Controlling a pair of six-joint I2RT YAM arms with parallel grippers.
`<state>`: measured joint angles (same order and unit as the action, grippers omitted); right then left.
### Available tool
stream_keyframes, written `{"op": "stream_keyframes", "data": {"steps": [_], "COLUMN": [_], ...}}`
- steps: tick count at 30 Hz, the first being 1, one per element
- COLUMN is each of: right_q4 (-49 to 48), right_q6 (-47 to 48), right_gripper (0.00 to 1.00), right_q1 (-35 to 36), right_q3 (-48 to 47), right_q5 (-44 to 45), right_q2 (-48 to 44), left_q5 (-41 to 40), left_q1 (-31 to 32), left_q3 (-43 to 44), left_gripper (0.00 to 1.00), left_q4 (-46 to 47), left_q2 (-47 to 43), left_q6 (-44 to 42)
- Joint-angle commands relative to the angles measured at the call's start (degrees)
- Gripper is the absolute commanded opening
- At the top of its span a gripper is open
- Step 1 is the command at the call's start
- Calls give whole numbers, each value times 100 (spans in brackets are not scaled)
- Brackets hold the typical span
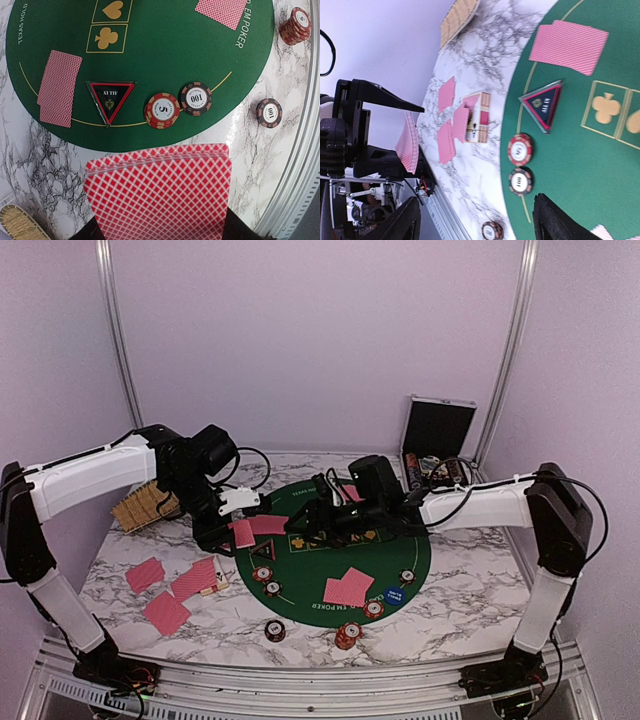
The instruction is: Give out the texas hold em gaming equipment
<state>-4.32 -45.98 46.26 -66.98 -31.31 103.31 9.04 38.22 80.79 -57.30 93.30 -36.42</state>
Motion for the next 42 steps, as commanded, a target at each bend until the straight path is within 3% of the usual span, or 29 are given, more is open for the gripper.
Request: {"op": "stream_keyframes", "data": {"steps": [1, 13, 27, 42], "right_q4": [-1274, -3234, -3405, -3618], "right_q6": [-989, -2459, -2663, -3066], "right_gripper": [76, 76, 75, 75], "right_q1": [267, 554, 592, 815], "right_q3": [-315, -499, -611, -1375], "right_q5": [-671, -1024, -1088, -1074], "right_q2": [554, 1508, 1654, 2425], "left_q5": [126, 142, 150, 177], "left_q1": [-7, -15, -7, -7], "left_q3": [184, 149, 103, 191], "left_gripper": [64, 63, 63, 63], "left_q4": [-212, -211, -212, -212], "left_q2": [13, 22, 3, 31], "left_q6": [-2, 1, -1, 30]}}
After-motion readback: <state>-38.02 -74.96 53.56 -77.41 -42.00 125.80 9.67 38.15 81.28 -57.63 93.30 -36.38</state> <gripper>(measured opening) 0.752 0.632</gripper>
